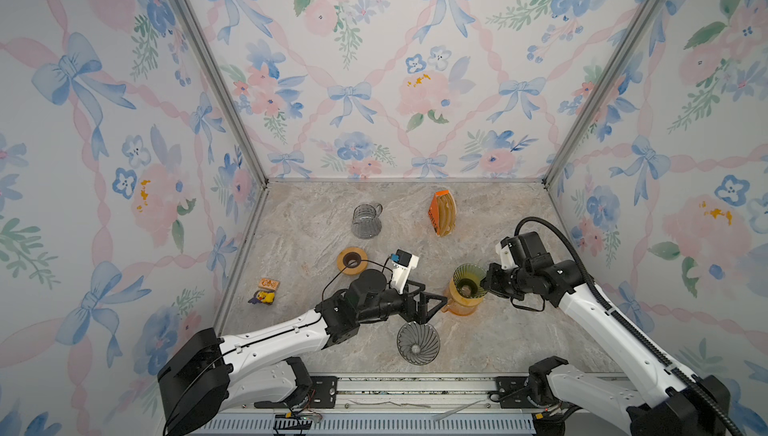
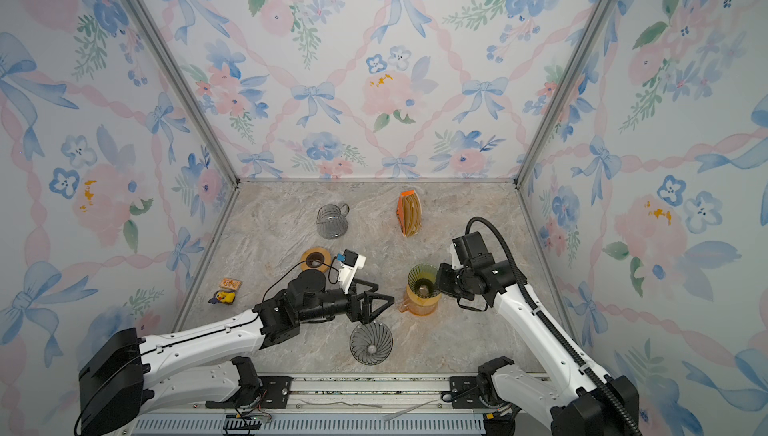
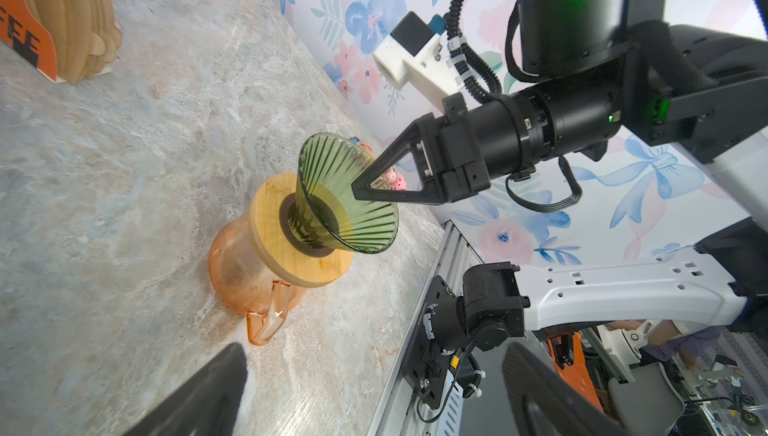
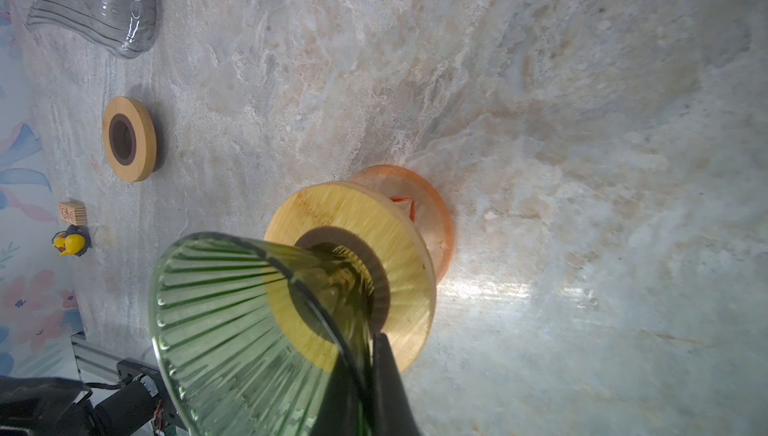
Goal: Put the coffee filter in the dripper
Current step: 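Lower the green dripper into the wooden stand's ring with the right gripper, then open the right gripper and release the green dripper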
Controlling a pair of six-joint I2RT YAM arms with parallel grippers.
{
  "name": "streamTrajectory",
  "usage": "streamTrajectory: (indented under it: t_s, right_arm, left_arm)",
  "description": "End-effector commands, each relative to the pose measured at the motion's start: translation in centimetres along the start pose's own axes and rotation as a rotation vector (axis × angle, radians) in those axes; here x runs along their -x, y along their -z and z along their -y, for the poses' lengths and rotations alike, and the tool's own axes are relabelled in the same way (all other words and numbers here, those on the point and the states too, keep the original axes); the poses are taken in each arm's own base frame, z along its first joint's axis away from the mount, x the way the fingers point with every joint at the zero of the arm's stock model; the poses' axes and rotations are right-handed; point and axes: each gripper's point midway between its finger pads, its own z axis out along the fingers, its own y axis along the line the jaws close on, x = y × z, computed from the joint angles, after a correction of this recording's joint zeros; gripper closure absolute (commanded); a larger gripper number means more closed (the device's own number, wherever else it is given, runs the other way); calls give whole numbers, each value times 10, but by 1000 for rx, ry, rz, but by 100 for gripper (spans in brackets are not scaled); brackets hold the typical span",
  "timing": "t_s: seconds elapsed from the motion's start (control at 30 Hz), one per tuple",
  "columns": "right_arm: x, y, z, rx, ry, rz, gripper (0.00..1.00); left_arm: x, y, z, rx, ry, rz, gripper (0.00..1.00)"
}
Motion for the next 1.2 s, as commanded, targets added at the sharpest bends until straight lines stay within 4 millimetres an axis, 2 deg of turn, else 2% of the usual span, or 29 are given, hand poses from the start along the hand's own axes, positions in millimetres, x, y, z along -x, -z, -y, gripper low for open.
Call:
streamTrajectory:
  t_s: [0.0,0.4,0.53,0.67,0.77,0.9,1.17]
  right_arm:
    - [-3,-3,5,-2,-14,0,95]
    - [-4,-5,4,13,-14,-7,95]
    - [-4,-5,3,12,-14,-6,91]
    - [-2,-1,2,16,-12,1,86]
    - [1,3,-1,20,-4,11,75]
    - [2,8,-2,21,7,21,68]
    - [2,22,-8,81,43,93,56]
  left_arm:
    - [0,-1,-1,-1,-23,11,2]
    - [-1,0,-3,9,-21,17,2]
    - [-1,0,-3,9,-21,16,2]
    - [-1,0,-4,11,-21,16,2]
    - [-2,0,-4,12,-20,15,2]
    - [-1,1,-5,16,-22,21,2]
    - [-6,-1,-18,58,1,15,2]
